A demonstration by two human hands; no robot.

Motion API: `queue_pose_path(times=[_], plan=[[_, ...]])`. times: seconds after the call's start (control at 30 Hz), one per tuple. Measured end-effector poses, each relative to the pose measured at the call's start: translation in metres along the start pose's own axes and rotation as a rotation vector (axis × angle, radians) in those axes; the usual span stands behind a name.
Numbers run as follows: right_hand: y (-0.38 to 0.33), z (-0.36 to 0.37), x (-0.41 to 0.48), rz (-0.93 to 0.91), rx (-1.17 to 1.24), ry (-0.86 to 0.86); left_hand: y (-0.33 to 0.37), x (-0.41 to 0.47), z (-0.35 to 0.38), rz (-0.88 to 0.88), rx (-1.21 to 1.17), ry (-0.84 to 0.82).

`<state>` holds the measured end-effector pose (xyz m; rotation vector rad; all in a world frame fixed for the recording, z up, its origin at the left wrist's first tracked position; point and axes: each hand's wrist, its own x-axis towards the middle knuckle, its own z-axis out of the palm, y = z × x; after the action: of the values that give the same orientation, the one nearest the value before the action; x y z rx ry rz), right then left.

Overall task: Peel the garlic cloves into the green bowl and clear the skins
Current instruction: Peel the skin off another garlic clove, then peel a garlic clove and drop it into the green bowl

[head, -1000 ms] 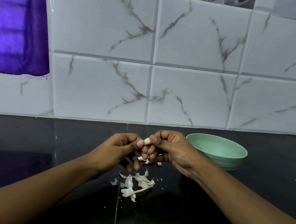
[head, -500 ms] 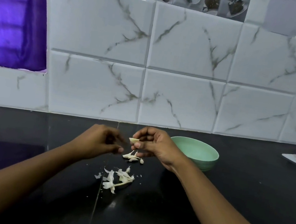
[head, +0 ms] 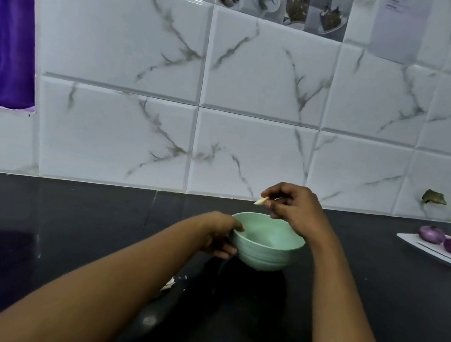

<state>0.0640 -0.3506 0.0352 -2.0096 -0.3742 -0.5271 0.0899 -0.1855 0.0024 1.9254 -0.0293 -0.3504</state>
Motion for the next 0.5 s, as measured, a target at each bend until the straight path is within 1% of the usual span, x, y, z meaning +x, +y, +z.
queue_pose_path(times=[0.1, 0.23, 0.3, 0.4, 0.43, 0.5], plan=[[0.001, -0.006, -0.001, 0.03, -0.072, -0.073, -0.007, 0.006, 0.007, 0.104, 0.014, -0.011], [-0.001, -0.016, -0.002, 0.046, -0.22, -0.134, -0.019, -0.004, -0.003, 0.347, 0.162, 0.153], [-0.001, -0.017, -0.002, 0.077, -0.268, -0.191, -0.021, -0.012, -0.006, 0.431, 0.201, 0.213], [-0.001, -0.011, -0.002, 0.125, -0.336, -0.278, -0.022, -0.012, -0.006, 0.419, 0.183, 0.217], [-0.001, -0.009, -0.002, 0.128, -0.349, -0.276, -0.022, -0.01, -0.005, 0.399, 0.168, 0.214], [-0.003, -0.006, -0.003, 0.105, -0.345, -0.217, -0.02, -0.006, -0.003, 0.352, 0.127, 0.197]])
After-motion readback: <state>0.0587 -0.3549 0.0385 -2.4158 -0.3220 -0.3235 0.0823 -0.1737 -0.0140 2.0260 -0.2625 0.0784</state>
